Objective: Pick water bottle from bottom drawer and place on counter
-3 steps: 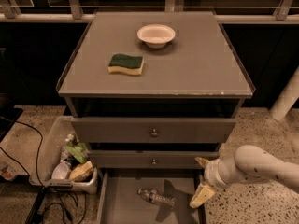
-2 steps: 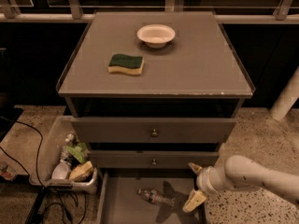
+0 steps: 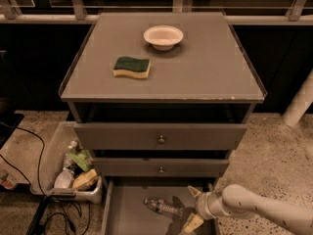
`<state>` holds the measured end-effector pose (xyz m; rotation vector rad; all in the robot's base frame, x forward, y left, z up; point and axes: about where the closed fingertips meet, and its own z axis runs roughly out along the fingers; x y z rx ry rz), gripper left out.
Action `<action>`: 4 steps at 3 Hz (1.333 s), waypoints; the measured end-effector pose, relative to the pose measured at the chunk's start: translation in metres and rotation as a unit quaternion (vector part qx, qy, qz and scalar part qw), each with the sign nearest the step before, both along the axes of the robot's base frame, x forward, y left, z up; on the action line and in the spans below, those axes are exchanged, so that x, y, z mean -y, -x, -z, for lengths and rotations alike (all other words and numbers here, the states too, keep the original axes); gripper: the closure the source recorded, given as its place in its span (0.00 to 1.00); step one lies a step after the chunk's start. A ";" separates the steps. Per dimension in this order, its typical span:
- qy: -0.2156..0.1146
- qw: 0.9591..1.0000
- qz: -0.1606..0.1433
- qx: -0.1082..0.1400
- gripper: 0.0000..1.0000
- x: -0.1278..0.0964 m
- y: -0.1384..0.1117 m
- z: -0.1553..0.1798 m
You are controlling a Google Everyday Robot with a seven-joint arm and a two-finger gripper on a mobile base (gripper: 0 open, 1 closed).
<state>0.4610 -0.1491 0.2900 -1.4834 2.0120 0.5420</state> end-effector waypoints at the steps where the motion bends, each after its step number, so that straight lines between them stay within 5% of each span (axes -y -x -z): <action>1: 0.000 1.000 0.000 0.000 0.00 0.000 0.000 0.000; 2: -0.002 1.000 -0.007 -0.008 0.00 -0.008 -0.001 0.010; 4: -0.025 0.999 -0.002 0.024 0.00 -0.020 -0.032 0.047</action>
Offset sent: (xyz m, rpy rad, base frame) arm 0.0051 0.0142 -0.0214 0.0035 0.0334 0.0294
